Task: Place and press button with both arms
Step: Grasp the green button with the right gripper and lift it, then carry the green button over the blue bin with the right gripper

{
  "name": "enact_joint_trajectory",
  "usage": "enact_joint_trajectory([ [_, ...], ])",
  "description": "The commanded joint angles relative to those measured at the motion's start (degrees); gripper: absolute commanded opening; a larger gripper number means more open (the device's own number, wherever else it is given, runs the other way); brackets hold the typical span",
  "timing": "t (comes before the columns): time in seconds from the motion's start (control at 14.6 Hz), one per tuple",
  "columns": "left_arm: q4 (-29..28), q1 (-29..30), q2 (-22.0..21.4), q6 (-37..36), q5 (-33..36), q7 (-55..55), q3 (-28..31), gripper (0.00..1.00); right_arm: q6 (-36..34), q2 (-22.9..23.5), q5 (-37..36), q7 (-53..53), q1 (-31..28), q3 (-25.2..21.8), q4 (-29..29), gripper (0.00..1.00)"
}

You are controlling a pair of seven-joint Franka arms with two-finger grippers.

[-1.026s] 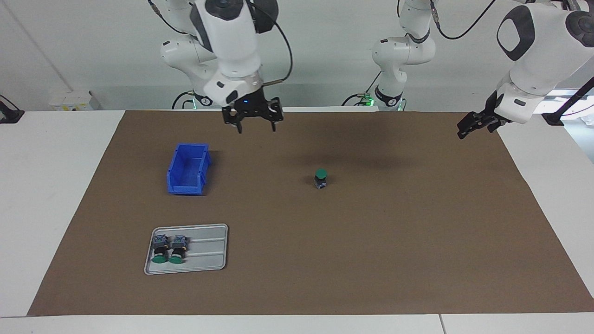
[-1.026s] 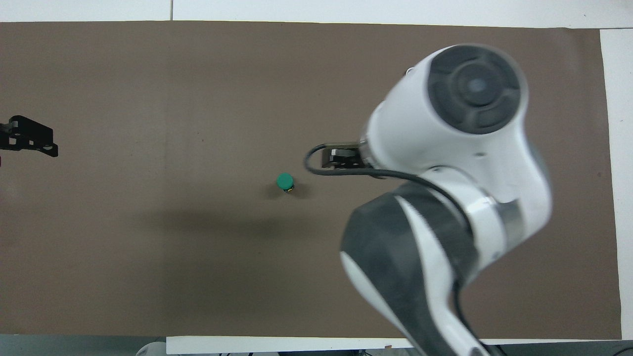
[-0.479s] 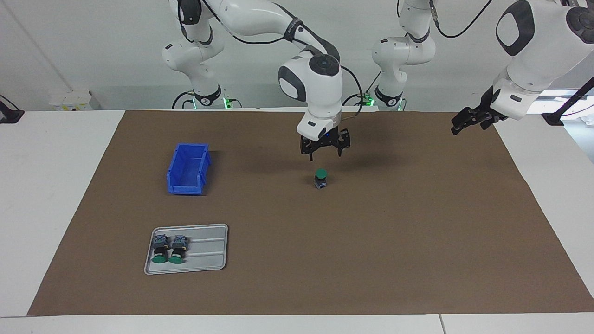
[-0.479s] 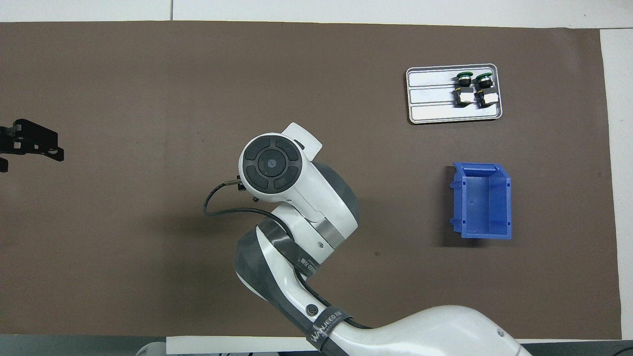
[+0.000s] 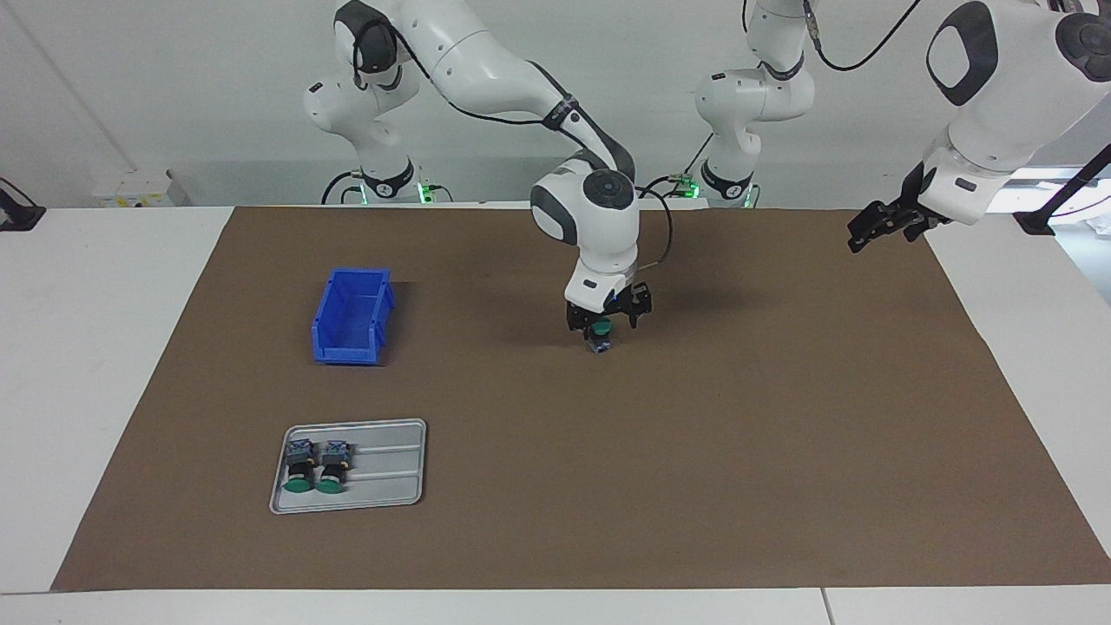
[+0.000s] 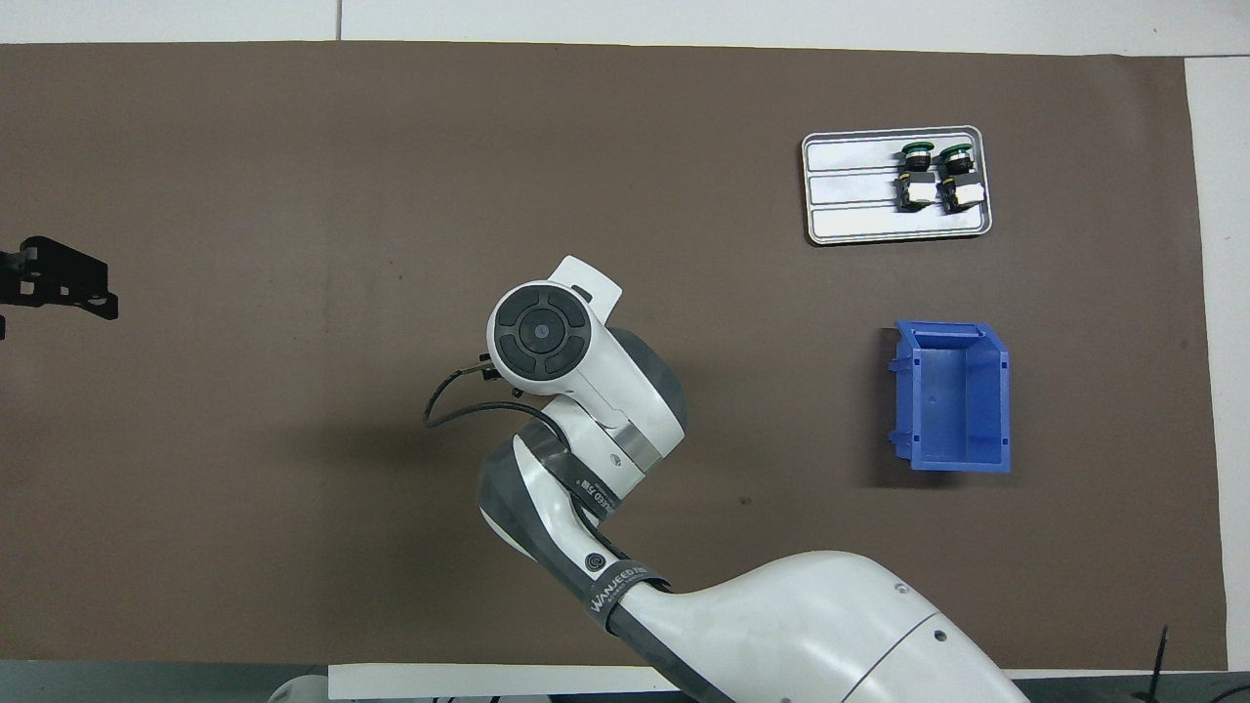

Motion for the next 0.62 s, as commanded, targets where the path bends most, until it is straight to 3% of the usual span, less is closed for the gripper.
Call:
enact_joint_trajectory([
  [0.0,-1.06,0.15,-1.11,-0.19,0.79,0.33,0.28,1.00,1.56,0.30,-0.61,-1.20,0.15,-0.01,-1.60,0.76],
  [0.14,-1.06,0.42,-1.11,-0.10,0.79,0.33,0.71,1.00,0.25,0.22,-0.52,-1.38,-0.03,-0.01,-1.96,0.55],
  [0.34,-1.06,0.42,-1.20,-0.19,0.79,0.33,0.81,1.00,-6.50,-0.05,-0.52,-1.20,-0.29,-0.01,0.75,0.05],
  [0.55,-1.06,0.33,-1.20,-0.19,0.79,0.33,0.80,1.00,-10.12,-5.29,-0.52,-1.28,-4.39,-0.81,0.25,0.01],
])
